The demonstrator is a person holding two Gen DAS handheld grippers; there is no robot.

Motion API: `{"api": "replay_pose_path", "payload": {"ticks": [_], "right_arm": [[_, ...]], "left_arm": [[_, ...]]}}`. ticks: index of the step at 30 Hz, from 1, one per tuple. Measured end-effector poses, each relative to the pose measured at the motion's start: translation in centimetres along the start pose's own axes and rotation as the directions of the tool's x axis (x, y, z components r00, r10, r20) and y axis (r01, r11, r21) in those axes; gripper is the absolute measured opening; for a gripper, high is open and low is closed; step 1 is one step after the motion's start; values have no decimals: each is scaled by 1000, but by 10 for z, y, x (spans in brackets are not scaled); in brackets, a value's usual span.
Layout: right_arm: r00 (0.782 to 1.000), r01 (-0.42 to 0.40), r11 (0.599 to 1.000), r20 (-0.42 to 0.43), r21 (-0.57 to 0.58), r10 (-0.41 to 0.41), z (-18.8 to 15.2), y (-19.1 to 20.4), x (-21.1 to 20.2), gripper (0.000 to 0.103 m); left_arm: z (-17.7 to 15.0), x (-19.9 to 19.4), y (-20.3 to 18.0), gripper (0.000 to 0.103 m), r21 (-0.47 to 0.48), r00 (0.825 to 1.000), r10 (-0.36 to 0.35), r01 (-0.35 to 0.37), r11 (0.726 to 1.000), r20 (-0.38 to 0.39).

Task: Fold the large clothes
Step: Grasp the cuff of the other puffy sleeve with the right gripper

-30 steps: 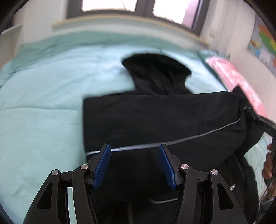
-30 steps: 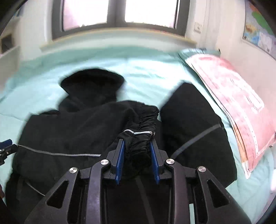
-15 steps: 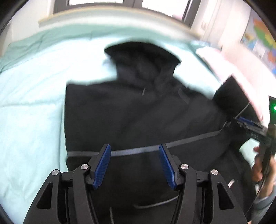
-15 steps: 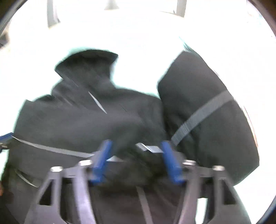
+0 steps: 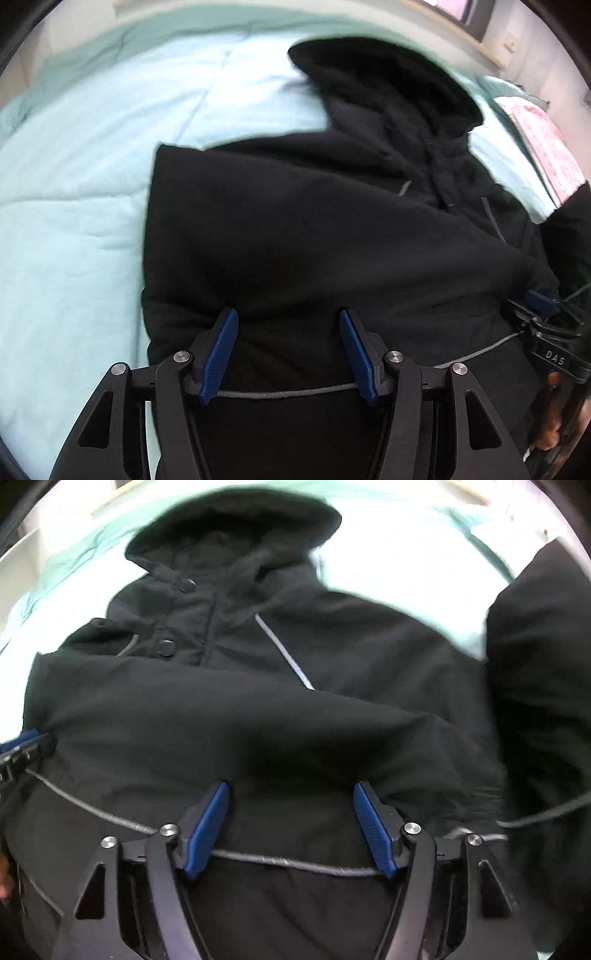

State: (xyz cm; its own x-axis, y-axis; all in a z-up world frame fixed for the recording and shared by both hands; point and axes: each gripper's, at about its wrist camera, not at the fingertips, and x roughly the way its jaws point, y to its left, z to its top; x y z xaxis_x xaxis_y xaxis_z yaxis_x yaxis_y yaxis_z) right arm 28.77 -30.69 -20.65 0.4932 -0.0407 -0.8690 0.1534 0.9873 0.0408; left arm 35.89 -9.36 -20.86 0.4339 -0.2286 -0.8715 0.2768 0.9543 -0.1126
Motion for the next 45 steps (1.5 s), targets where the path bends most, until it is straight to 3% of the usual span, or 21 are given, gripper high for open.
{"api": "replay_pose_path", "payload": {"ticks": [3, 5, 7, 11, 17, 23, 28, 32, 36, 39, 40, 45], "right_arm": [[993, -77, 997, 86, -21, 79, -20, -1, -45, 68], [993, -41, 998, 110, -53, 46, -36, -1, -64, 68], [996, -31, 998, 78, -62, 35, -49, -3, -61, 67], [999, -35, 998, -30, -50, 34, -73, -7, -10, 67], [999, -36, 998, -8, -59, 35, -85, -24, -28, 67], [981, -163, 986, 104, -43, 166, -114, -60, -103, 67], [971, -147, 989, 196, 28, 139, -123, -115, -151, 67], [963, -105, 987, 261, 118, 71, -128, -182, -179, 72], [965, -77, 967, 262, 244, 11, -121, -257, -180, 75], [966, -70, 940, 259, 335, -21, -111, -303, -165, 75], [966, -61, 931, 255, 359, -35, -107, -317, -159, 75], [962, -113, 887, 273, 448, -15, -82, -370, -118, 75]], "left_arm": [[-19, -38, -3, 59, 14, 992, -109, 109, 994, 60], [-32, -59, -8, 59, 45, 984, -154, 151, 988, 94], [-47, -65, -16, 59, 69, 982, -174, 169, 983, 71], [-55, -20, -25, 59, 38, 996, -69, 72, 997, -65], [-52, -34, -42, 60, 86, 1000, 9, -7, 996, -17], [-53, -88, -102, 59, 192, 990, -122, 107, 975, 70], [-55, -109, -185, 60, 311, 959, -267, 227, 923, 94], [-52, -89, -242, 60, 337, 934, -351, 311, 889, 64], [-47, -29, -286, 60, 274, 917, -399, 391, 879, -28], [-51, 28, -305, 64, 249, 910, -394, 414, 876, -128], [-55, 42, -303, 66, 236, 907, -404, 421, 876, -119], [-62, 38, -292, 66, 257, 882, -467, 465, 847, -59]]}}
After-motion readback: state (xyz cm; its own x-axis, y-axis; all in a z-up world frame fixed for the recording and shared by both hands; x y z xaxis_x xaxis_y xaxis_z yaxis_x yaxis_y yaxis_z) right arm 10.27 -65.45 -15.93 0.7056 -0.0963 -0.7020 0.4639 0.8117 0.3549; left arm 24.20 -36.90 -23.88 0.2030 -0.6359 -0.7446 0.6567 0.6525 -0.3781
